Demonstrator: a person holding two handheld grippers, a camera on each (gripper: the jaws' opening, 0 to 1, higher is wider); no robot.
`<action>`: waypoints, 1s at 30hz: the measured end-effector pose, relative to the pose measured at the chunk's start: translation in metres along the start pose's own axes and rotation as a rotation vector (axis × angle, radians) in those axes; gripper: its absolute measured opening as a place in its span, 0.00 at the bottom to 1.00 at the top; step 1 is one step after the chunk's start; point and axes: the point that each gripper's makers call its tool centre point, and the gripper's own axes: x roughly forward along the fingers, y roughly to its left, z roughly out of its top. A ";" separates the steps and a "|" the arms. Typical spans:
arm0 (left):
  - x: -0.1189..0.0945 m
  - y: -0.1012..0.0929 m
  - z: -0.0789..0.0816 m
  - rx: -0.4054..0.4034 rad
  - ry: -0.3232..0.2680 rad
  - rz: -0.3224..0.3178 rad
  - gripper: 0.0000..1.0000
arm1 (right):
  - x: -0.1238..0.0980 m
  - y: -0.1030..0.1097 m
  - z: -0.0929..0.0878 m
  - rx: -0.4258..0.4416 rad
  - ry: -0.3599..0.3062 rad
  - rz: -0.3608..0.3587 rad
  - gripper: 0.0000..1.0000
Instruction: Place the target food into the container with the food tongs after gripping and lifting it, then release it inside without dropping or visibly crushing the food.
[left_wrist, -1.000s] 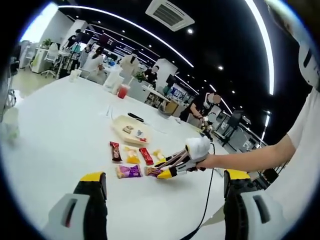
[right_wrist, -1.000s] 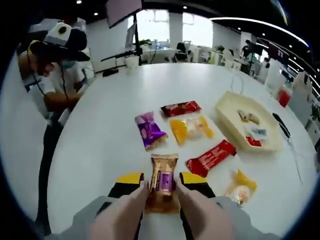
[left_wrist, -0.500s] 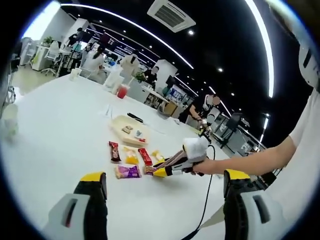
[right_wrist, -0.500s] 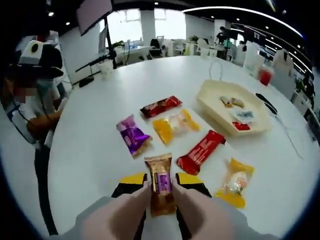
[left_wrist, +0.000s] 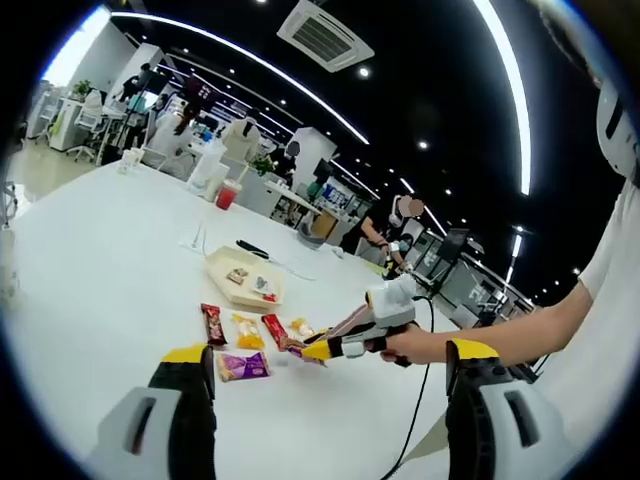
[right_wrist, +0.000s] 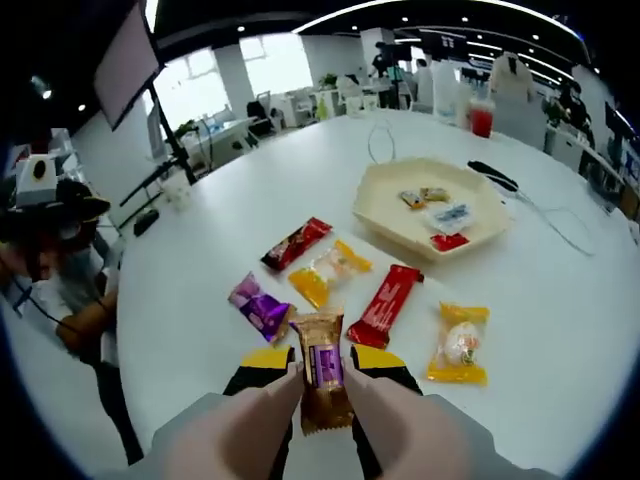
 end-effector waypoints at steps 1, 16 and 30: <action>0.001 -0.002 -0.001 0.009 0.010 -0.009 0.96 | -0.005 0.001 0.002 -0.009 -0.002 -0.005 0.21; 0.009 -0.011 -0.008 0.002 0.029 -0.115 0.96 | -0.064 0.018 0.018 -0.040 -0.090 -0.099 0.21; 0.015 -0.012 0.003 0.054 0.068 -0.211 0.96 | -0.086 0.031 0.033 0.026 -0.189 -0.209 0.21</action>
